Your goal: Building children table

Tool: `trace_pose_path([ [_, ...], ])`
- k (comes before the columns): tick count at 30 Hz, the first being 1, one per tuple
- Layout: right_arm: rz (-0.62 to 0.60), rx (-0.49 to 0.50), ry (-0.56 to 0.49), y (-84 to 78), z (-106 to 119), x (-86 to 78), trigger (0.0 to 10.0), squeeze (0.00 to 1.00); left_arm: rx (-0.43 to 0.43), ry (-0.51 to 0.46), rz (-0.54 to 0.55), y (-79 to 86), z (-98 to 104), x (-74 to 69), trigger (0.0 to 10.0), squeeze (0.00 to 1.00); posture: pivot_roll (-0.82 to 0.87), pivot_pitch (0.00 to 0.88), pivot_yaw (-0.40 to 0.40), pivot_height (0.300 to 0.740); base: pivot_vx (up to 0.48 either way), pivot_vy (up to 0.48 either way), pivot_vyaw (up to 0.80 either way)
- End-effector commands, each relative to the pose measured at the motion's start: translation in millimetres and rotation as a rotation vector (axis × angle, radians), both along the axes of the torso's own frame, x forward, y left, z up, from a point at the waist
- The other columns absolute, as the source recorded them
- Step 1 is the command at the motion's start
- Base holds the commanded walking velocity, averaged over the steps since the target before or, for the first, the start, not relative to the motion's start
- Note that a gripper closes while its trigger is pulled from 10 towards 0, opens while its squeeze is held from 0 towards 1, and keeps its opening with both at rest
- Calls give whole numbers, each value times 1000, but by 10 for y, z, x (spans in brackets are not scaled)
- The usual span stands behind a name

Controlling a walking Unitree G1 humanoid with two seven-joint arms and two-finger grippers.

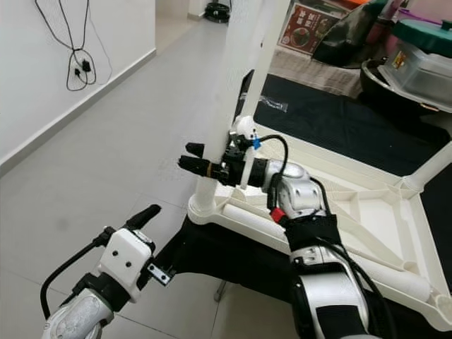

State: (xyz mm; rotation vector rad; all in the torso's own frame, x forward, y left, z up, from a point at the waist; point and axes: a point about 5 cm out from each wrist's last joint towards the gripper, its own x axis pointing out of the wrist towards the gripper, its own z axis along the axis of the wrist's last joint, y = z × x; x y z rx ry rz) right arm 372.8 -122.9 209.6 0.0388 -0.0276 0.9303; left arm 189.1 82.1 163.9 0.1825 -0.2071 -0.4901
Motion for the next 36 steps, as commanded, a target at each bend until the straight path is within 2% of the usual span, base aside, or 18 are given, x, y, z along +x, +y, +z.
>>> trace_pose_path([
  [1, -402, -22, 62, -247, -128, 135, 0, 0, -1, 4, 2, -9, -20, -16, 10000, 0, 122, 49, -179, 740, 0, 0, 0],
  [3, -402, -22, 62, -247, -128, 135, 0, 0, -1, 4, 2, -9, -20, -16, 10000, 0, 122, 49, -179, 740, 0, 0, 0],
  [4, -748, 28, 108, -445, -164, 169, 0, 0, -2, 5, 1, -9, -23, -14, 10000, 0, 116, 51, -178, 740, 0, 0, 0],
  [6, -1024, 38, 149, -626, -232, 113, 0, 0, -2, 6, -1, -12, -27, -13, 10000, 0, 111, 54, -174, 740, 0, 0, 0],
  [7, -1024, 38, 149, -626, -232, 113, 0, 0, -2, 6, -1, -12, -27, -13, 10000, 0, 111, 54, -174, 740, 0, 0, 0],
  [8, -1211, 61, 182, -707, -294, 8, 0, 0, -2, 6, -7, -25, -30, -11, 10000, 0, 113, 54, -174, 740, 0, 0, 0],
  [9, -1211, 61, 182, -707, -294, 8, 0, 0, -2, 6, -7, -25, -30, -11, 10000, 0, 113, 54, -174, 740, 0, 0, 0],
  [11, -1360, 85, 203, -740, -337, -100, 0, 0, -5, 8, -8, -33, -30, -13, 10000, 0, 116, 54, -175, 740, 0, 0, 0],
  [14, -1407, 108, 222, -698, -362, -132, 0, 0, -5, 8, -14, -43, -30, -21, 10000, 0, 121, 55, -175, 740, 0, 0, 0],
  [17, -1404, 147, 265, -485, -388, -139, 0, 0, -7, 14, -16, -48, -37, -31, 10000, 0, 117, 57, -173, 740, 0, 0, 0],
  [19, -1332, 191, 266, -302, -344, -98, 10000, 0, -9, 18, -14, -41, -41, -29, 10000, 0, 119, 58, -174, 740, 0, 0, 0],
  [20, -1332, 191, 266, -302, -344, -98, 10000, 0, -9, 18, -14, -41, -41, -29, 10000, 0, 119, 58, -174, 740, 0, 0, 0],
  [21, -1290, 198, 217, -263, -276, -69, 10000, 1000, -9, 19, -13, -38, -42, -26, 10000, 0, 119, 58, -174, 740, 0, 0, 0],
  [24, -1246, 203, 163, -237, -193, -42, 10000, 1000, -9, 20, -13, -35, -41, -25, 10000, 0, 117, 65, -172, 740, 0, 0, 0],
  [25, -1249, 200, 146, -260, -166, -32, 10000, 875, -8, 20, -14, -35, -40, -25, 10000, 0, 117, 65, -172, 740, 0, 0, 0],
  [26, -1234, 196, 113, -302, -128, -8, 10000, 0, -8, 21, -14, -32, -41, -25, 10000, 0, 115, 67, -173, 740, 0, 0, 0],
  [30, -1092, 218, 8, -460, 11, 75, 10000, 0, -9, 23, -15, -34, -41, -25, 10000, 0, 114, 69, -171, 740, 0, 0, 0],
  [36, -730, 260, 23, -481, 87, 130, 10000, 0, -6, 26, -17, -34, -44, -31, 10000, 0, 116, 70, -167, 740, 0, 0, 0],
])
